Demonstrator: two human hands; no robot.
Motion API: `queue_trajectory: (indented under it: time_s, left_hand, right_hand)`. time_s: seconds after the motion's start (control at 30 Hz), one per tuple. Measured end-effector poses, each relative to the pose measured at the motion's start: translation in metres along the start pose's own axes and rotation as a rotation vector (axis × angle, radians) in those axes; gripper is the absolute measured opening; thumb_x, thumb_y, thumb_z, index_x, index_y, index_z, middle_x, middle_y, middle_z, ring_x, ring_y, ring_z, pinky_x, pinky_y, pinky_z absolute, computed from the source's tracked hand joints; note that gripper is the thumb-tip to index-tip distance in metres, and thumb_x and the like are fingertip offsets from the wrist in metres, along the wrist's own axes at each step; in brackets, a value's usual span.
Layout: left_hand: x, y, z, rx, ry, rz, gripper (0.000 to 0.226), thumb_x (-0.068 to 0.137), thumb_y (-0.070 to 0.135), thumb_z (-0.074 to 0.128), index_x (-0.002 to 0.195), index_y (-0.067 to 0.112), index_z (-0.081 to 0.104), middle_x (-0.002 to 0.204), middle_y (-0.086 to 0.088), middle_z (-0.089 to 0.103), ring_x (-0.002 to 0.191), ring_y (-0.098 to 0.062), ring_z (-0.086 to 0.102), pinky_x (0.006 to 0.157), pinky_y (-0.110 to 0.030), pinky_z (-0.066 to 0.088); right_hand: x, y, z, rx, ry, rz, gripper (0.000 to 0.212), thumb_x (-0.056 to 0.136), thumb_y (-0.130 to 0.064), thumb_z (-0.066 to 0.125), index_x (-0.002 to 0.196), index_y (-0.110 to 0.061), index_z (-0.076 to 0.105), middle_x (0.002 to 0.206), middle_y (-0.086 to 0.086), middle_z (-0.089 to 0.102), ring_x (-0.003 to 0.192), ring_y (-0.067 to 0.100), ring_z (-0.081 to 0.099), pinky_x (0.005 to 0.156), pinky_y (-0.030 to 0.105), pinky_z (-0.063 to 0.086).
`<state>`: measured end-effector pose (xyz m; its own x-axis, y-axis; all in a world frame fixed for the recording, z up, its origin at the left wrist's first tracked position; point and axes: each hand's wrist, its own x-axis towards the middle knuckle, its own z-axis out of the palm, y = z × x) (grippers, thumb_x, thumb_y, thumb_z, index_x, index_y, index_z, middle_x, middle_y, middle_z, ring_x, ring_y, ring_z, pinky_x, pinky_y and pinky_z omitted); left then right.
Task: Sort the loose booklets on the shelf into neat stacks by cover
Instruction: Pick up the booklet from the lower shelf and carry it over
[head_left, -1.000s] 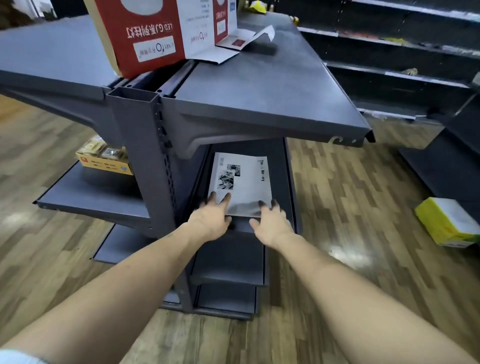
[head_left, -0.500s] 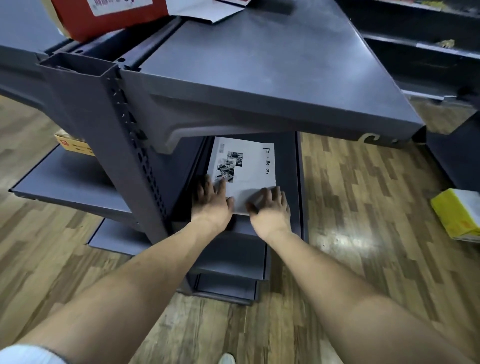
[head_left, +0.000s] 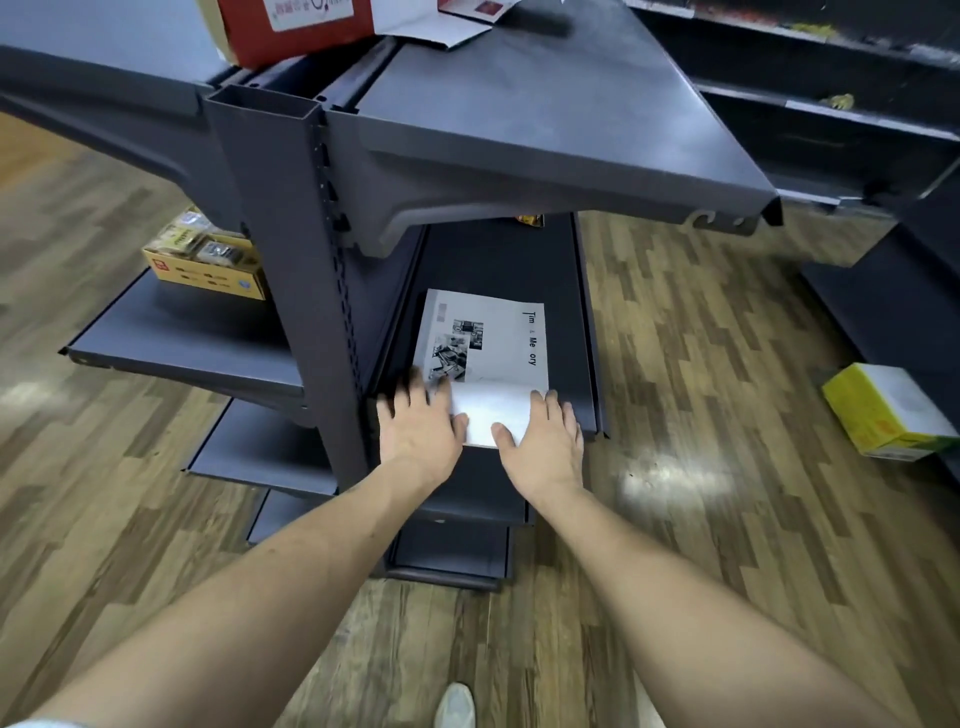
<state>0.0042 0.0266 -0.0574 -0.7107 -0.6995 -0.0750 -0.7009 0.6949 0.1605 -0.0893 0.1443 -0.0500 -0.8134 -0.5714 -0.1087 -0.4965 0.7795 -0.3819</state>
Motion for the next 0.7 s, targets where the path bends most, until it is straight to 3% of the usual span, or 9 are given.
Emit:
queue_trajectory:
  time_s: [0.07, 0.13, 0.23, 0.3, 0.4, 0.43, 0.5, 0.57, 0.7]
  left_hand:
    - [-0.021, -0.002, 0.000, -0.032, 0.003, 0.000, 0.060, 0.102, 0.045, 0.030, 0.155, 0.022, 0.015, 0.161, -0.016, 0.011, 0.146, -0.035, 0.015, 0.118, -0.048, 0.017]
    - [-0.043, -0.003, 0.002, -0.110, -0.011, -0.001, 0.059, 0.102, 0.042, 0.034, 0.154, 0.019, 0.017, 0.161, -0.018, 0.000, 0.147, -0.036, 0.011, 0.115, -0.045, 0.028]
    - [-0.073, -0.005, 0.001, -0.176, -0.061, -0.022, 0.059, 0.102, 0.040, 0.039, 0.153, 0.019, 0.019, 0.160, -0.020, -0.004, 0.140, -0.037, 0.021, 0.103, -0.042, 0.042]
    - [-0.089, -0.007, -0.002, -0.221, -0.066, -0.059, 0.059, 0.101, 0.041, 0.041, 0.153, 0.020, 0.020, 0.157, -0.020, 0.009, 0.131, -0.035, 0.032, 0.095, -0.040, 0.045]
    - [-0.109, -0.014, -0.008, -0.395, -0.095, -0.157, 0.065, 0.100, 0.041, 0.041, 0.154, 0.020, 0.011, 0.139, -0.017, 0.034, 0.093, -0.029, 0.054, 0.070, -0.036, 0.044]
    - [-0.113, -0.016, -0.009, -0.437, -0.112, -0.192, 0.071, 0.100, 0.043, 0.041, 0.156, 0.018, 0.005, 0.138, -0.017, 0.039, 0.089, -0.030, 0.057, 0.068, -0.034, 0.040]
    - [-0.119, -0.019, -0.012, -0.419, -0.126, -0.226, 0.077, 0.099, 0.049, 0.040, 0.156, 0.014, 0.000, 0.137, -0.015, 0.047, 0.103, -0.031, 0.060, 0.069, -0.033, 0.038]
    - [-0.123, -0.020, -0.020, -0.390, -0.100, -0.229, 0.075, 0.097, 0.054, 0.041, 0.153, 0.012, 0.012, 0.131, -0.013, 0.053, 0.106, -0.031, 0.061, 0.069, -0.034, 0.039]
    - [-0.126, -0.009, -0.036, -0.388, 0.009, -0.190, 0.056, 0.093, 0.055, 0.049, 0.123, 0.010, 0.039, 0.114, -0.011, 0.057, 0.092, -0.031, 0.062, 0.065, -0.035, 0.037]
  right_hand:
    - [-0.021, -0.001, 0.001, 0.063, -0.015, 0.033, 0.078, 0.099, -0.047, 0.050, 0.158, -0.018, 0.009, 0.166, 0.003, 0.004, 0.152, 0.026, 0.005, 0.119, 0.042, 0.021]
    - [-0.040, -0.003, 0.003, 0.177, -0.017, 0.113, 0.081, 0.098, -0.041, 0.054, 0.158, -0.018, 0.007, 0.165, 0.005, 0.005, 0.149, 0.030, 0.017, 0.111, 0.041, 0.035]
    - [-0.066, -0.005, 0.004, 0.249, -0.008, 0.238, 0.082, 0.095, -0.038, 0.060, 0.156, -0.012, 0.013, 0.154, 0.013, 0.030, 0.136, 0.033, 0.039, 0.100, 0.041, 0.044]
    - [-0.081, -0.004, 0.002, 0.228, -0.013, 0.276, 0.086, 0.092, -0.041, 0.063, 0.156, -0.010, 0.014, 0.149, 0.014, 0.035, 0.131, 0.033, 0.045, 0.096, 0.040, 0.045]
    - [-0.100, -0.003, -0.004, 0.231, -0.012, 0.347, 0.083, 0.091, -0.048, 0.062, 0.149, -0.003, 0.025, 0.147, 0.016, 0.041, 0.127, 0.035, 0.050, 0.092, 0.039, 0.046]
    - [-0.104, -0.002, -0.005, 0.237, -0.006, 0.373, 0.077, 0.091, -0.052, 0.060, 0.143, -0.001, 0.034, 0.142, 0.017, 0.047, 0.125, 0.035, 0.053, 0.090, 0.038, 0.046]
    - [-0.114, -0.002, -0.009, 0.248, -0.019, 0.436, 0.065, 0.095, -0.054, 0.052, 0.132, -0.001, 0.044, 0.132, 0.018, 0.057, 0.117, 0.036, 0.058, 0.081, 0.034, 0.045]
    - [-0.121, -0.003, -0.015, 0.242, -0.024, 0.463, 0.053, 0.101, -0.046, 0.044, 0.131, -0.002, 0.044, 0.130, 0.018, 0.059, 0.113, 0.036, 0.060, 0.076, 0.033, 0.042]
    - [-0.128, -0.006, -0.028, 0.221, 0.029, 0.423, 0.036, 0.106, -0.032, 0.036, 0.126, -0.002, 0.041, 0.125, 0.019, 0.061, 0.110, 0.037, 0.061, 0.073, 0.034, 0.039]
